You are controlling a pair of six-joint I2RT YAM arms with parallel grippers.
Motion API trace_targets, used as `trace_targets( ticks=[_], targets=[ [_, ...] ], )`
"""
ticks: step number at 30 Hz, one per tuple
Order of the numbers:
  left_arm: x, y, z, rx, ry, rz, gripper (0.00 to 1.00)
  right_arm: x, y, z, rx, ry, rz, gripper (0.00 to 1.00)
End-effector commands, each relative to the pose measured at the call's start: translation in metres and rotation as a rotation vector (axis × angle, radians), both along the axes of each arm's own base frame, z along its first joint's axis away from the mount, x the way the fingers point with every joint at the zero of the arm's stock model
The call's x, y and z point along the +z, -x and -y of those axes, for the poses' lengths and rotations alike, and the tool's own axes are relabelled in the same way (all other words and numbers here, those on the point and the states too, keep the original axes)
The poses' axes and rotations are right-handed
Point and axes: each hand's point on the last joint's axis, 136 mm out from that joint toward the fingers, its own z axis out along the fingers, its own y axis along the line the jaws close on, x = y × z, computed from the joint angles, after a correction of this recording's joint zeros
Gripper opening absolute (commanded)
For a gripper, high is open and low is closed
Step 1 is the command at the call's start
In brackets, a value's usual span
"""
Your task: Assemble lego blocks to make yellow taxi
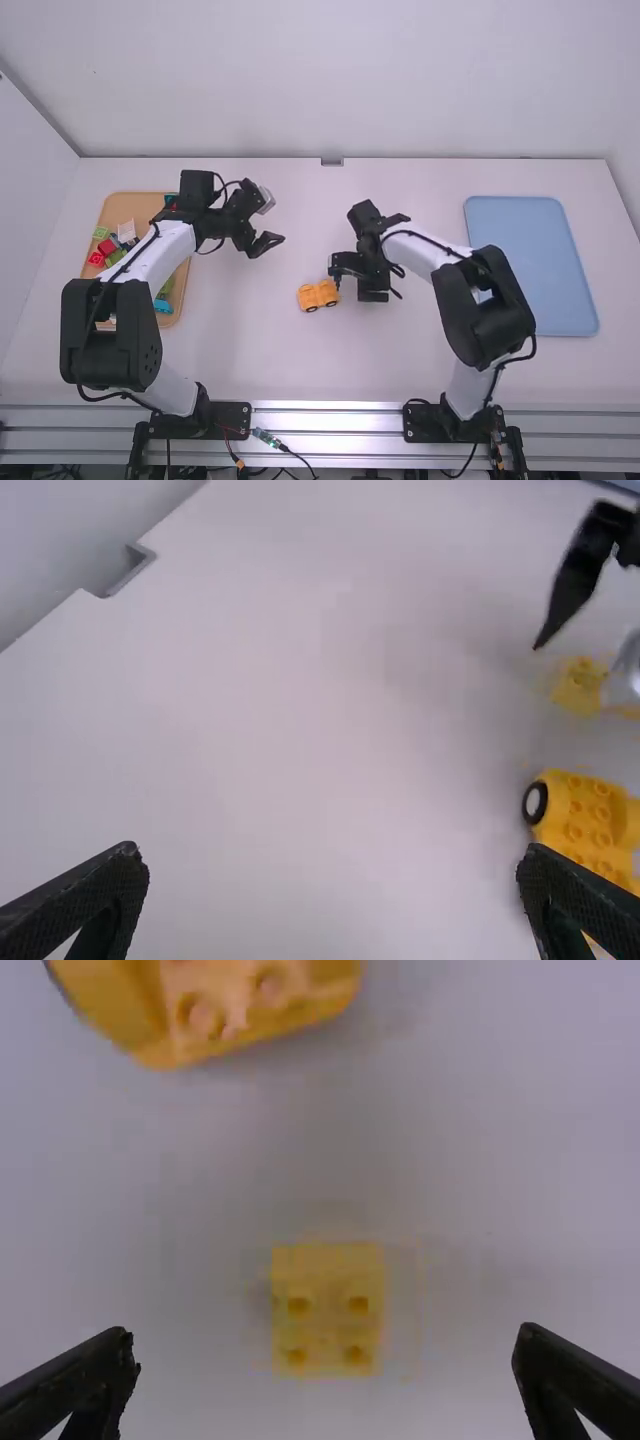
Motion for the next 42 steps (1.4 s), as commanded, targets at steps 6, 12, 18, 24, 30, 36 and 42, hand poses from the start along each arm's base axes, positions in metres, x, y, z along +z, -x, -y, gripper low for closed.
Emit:
trace_targets(
  ticks=[6,12,18,24,30,36,42],
  targets=[
    [0.011,0.027,0.021,-0.260,0.065,0.108,0.99,0.089,-0.013,-0.014,0.058,-0.319,0.085,0.99],
    [0.000,0.043,0.029,-0.325,0.072,0.107,0.99,0.112,-0.005,-0.002,0.064,-0.539,0.082,0.99],
    [-0.012,0.083,0.050,-0.517,0.220,0.296,0.99,0.077,0.002,0.008,0.100,-0.717,0.128,0.99],
    [-0.030,0.091,0.066,-0.470,0.265,0.258,0.99,0.044,0.013,0.017,0.093,-0.742,0.183,0.99],
    [-0.076,0.097,0.089,-0.356,0.109,0.171,0.99,0.021,0.023,0.018,0.115,-0.750,0.254,0.99],
    [-0.092,0.115,0.094,-0.311,0.109,0.156,0.99,0.021,0.015,0.010,0.044,-0.778,0.295,0.99],
    [-0.097,0.123,0.091,-0.303,0.120,0.180,0.99,0.018,0.014,0.015,0.023,-0.773,0.289,0.99]
  ],
)
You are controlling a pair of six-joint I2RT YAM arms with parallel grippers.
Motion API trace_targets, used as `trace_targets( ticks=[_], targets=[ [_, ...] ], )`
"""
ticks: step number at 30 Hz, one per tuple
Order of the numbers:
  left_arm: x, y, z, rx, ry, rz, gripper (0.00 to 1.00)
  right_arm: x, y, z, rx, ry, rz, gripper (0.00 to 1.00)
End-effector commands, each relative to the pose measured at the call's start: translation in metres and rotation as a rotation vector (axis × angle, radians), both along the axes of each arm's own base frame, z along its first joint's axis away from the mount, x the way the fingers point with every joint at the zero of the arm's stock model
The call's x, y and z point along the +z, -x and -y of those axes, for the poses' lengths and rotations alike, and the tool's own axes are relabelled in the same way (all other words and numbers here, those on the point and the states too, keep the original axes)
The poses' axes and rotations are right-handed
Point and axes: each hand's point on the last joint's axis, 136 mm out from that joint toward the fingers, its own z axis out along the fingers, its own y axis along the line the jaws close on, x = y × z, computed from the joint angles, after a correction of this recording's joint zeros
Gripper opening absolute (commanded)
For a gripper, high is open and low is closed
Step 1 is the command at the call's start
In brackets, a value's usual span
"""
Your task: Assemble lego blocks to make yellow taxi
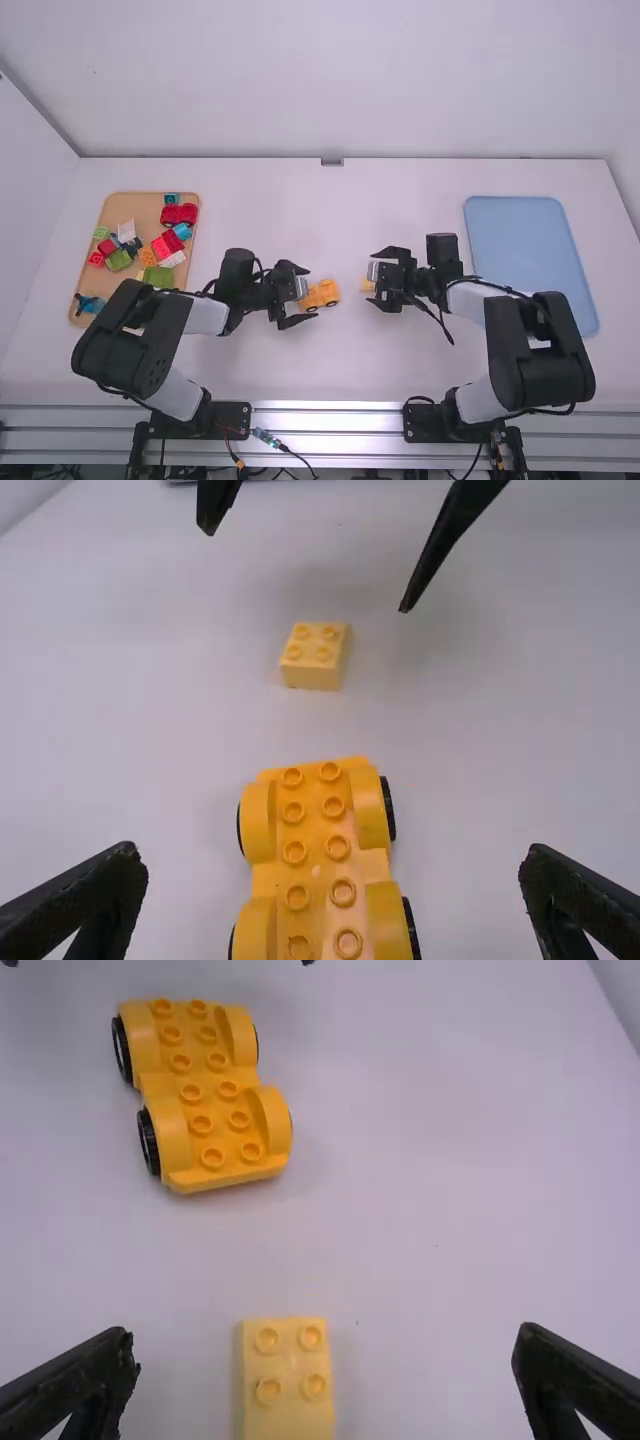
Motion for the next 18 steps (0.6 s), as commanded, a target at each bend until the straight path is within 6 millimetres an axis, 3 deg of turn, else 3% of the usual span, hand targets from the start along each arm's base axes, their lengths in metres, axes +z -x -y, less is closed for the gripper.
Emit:
trace_targets(
  ticks=[1,7,13,18],
  targets=[
    [-0.010,0.001,-0.002,0.017,0.003,-0.041,0.99,-0.009,0.004,0.001,-0.006,-0.010,-0.040,0.99],
    [-0.023,-0.012,0.003,0.029,0.020,-0.120,0.99,-0.023,-0.001,-0.003,0.009,-0.028,-0.078,0.99],
    [-0.034,-0.015,0.010,-0.006,0.028,-0.158,0.99,-0.029,0.002,-0.010,0.101,-0.047,-0.121,0.99],
    [-0.040,-0.013,0.007,0.009,0.013,-0.172,0.99,-0.029,-0.008,-0.011,0.105,-0.100,-0.195,0.99]
  ],
)
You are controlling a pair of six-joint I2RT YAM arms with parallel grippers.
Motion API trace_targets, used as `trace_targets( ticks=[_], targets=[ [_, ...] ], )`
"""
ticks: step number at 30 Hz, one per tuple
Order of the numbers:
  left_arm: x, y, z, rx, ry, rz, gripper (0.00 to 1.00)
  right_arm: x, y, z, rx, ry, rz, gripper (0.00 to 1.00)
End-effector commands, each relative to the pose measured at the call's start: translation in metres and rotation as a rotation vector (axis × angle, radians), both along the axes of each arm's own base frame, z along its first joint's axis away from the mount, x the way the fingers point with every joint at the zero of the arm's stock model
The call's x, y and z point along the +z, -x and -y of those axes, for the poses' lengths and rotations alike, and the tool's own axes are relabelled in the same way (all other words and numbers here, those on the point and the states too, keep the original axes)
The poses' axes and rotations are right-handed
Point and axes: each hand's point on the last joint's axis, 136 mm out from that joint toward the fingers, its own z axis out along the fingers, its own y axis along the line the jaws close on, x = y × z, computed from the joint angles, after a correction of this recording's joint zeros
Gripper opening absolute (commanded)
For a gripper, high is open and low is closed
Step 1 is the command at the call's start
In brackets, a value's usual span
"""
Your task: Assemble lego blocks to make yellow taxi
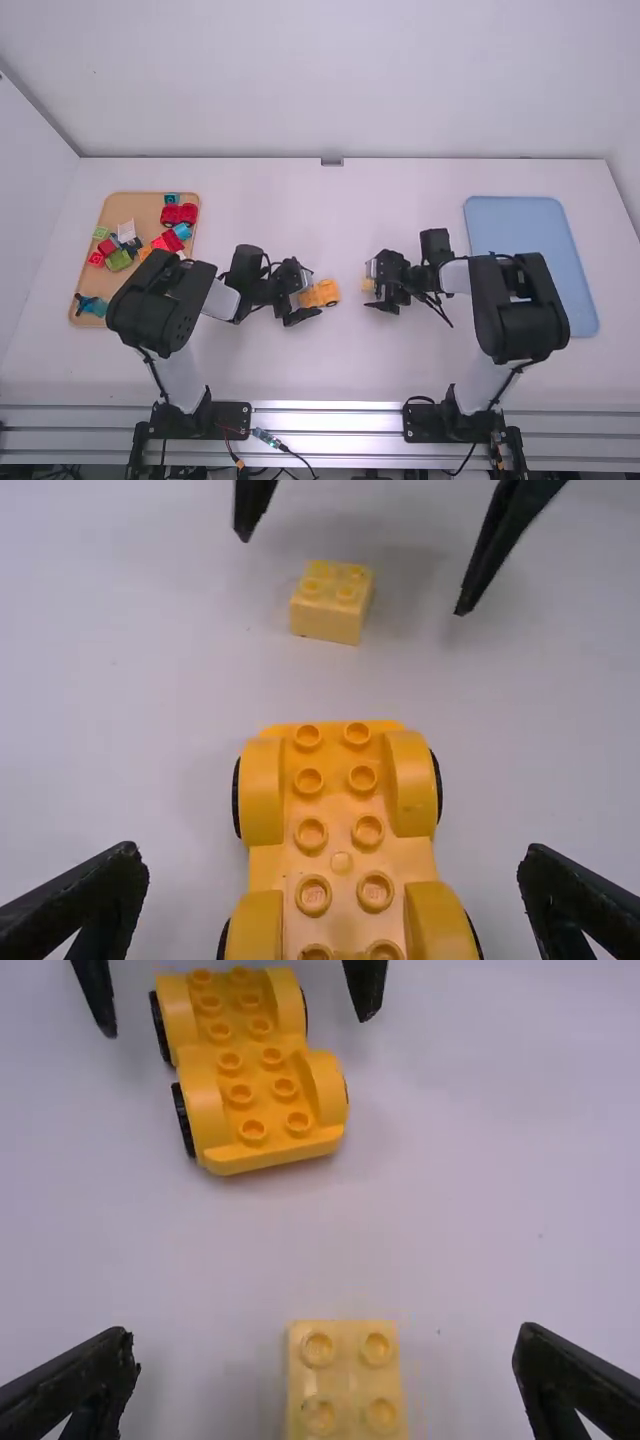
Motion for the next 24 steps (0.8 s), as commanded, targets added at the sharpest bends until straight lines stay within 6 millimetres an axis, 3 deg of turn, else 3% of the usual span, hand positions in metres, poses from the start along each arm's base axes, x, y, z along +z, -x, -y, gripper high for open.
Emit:
trace_targets(
  ticks=[1,11,24],
  targets=[
    [-0.005,0.006,0.001,-0.010,0.005,-0.024,0.99,0.007,-0.009,-0.003,0.020,-0.064,-0.018,0.99],
    [-0.005,0.011,0.000,-0.010,0.011,0.001,0.99,0.011,0.004,-0.004,0.105,-0.080,-0.002,0.99],
    [-0.016,0.004,0.011,-0.056,0.079,-0.036,0.99,0.012,0.004,-0.004,0.103,-0.081,-0.005,0.99]
  ],
)
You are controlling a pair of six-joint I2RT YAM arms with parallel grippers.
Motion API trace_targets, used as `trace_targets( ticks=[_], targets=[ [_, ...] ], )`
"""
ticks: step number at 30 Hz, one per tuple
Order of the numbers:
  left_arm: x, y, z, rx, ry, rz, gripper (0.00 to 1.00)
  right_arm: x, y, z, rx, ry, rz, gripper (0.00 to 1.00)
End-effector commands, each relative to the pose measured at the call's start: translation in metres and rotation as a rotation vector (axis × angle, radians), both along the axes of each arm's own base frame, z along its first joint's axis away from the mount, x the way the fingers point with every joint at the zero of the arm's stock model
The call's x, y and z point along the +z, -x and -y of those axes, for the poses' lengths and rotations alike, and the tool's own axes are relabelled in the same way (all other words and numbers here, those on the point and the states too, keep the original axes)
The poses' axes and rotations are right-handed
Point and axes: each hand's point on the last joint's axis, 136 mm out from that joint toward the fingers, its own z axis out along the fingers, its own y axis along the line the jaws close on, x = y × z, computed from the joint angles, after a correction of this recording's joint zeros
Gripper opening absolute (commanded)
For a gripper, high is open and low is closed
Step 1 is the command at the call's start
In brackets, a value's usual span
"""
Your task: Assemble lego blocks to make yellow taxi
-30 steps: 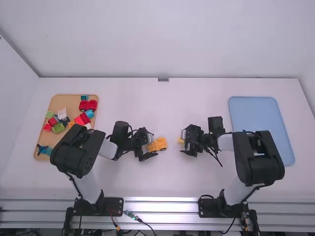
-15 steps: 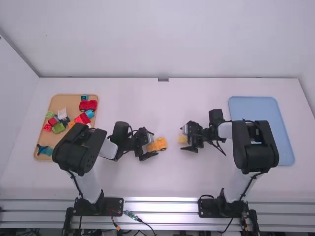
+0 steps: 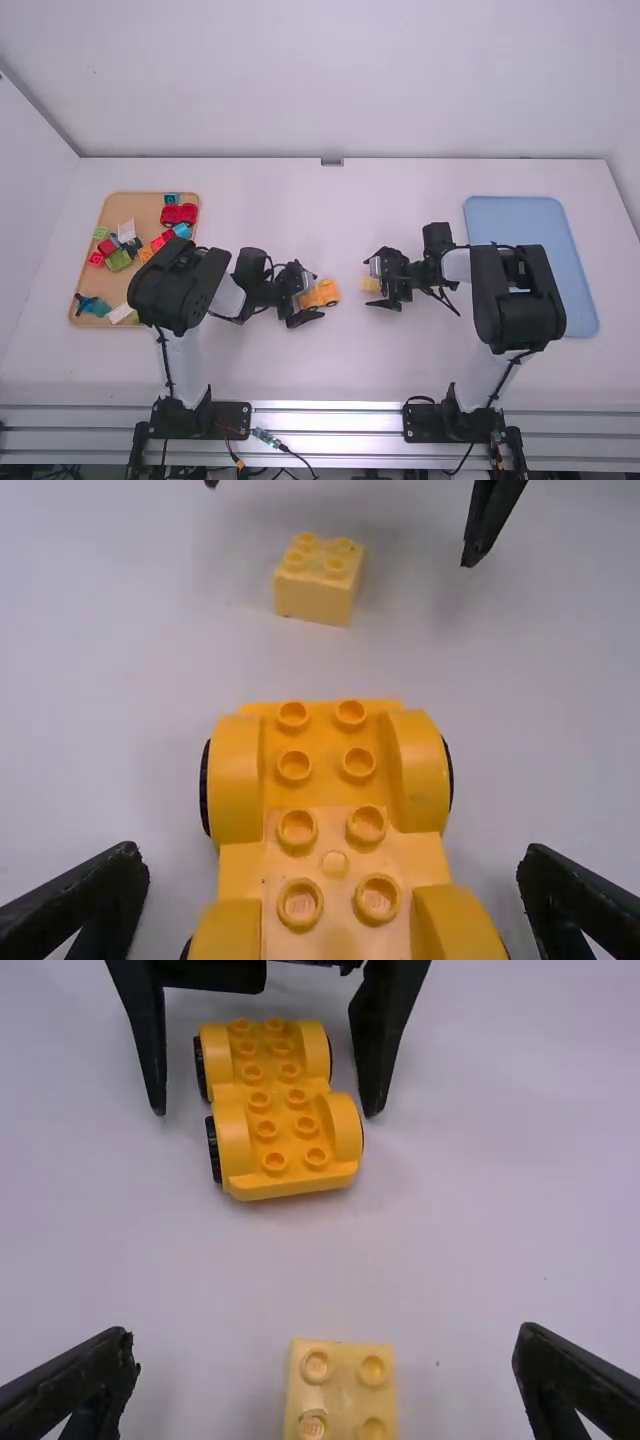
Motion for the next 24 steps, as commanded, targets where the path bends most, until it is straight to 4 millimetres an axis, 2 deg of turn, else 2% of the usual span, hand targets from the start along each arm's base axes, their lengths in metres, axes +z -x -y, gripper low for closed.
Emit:
trace_targets(
  ticks=[1,7,15,16,19,23,24],
  targets=[
    [0.0025,0.0047,0.0034,-0.022,0.025,0.000,0.99,0.0016,-0.0009,-0.0027,0.007,-0.020,-0.005,0.99],
    [-0.0025,0.0065,0.0036,-0.002,-0.007,0.026,1.00,0.0017,0.0009,-0.0059,0.018,-0.020,-0.005,1.00],
    [-0.0021,0.0011,0.0064,-0.007,-0.006,0.023,0.95,0.0017,0.0002,-0.0046,0.014,-0.020,-0.006,1.00],
    [-0.0016,0.0001,0.0066,-0.006,-0.006,0.026,0.93,0.0020,0.0003,-0.0048,0.014,-0.022,-0.005,1.00],
    [-0.0019,-0.0001,0.0067,-0.006,-0.007,0.023,0.78,0.0019,0.0002,-0.0047,0.014,-0.021,-0.005,1.00],
    [-0.0027,0.0005,0.0063,-0.009,-0.011,0.029,0.75,0.0016,0.0004,-0.0047,0.014,-0.020,-0.006,1.00],
    [-0.0038,0.0015,0.0060,-0.018,-0.018,0.038,0.72,0.0016,0.0005,-0.0047,0.014,-0.020,-0.007,0.99]
  ],
)
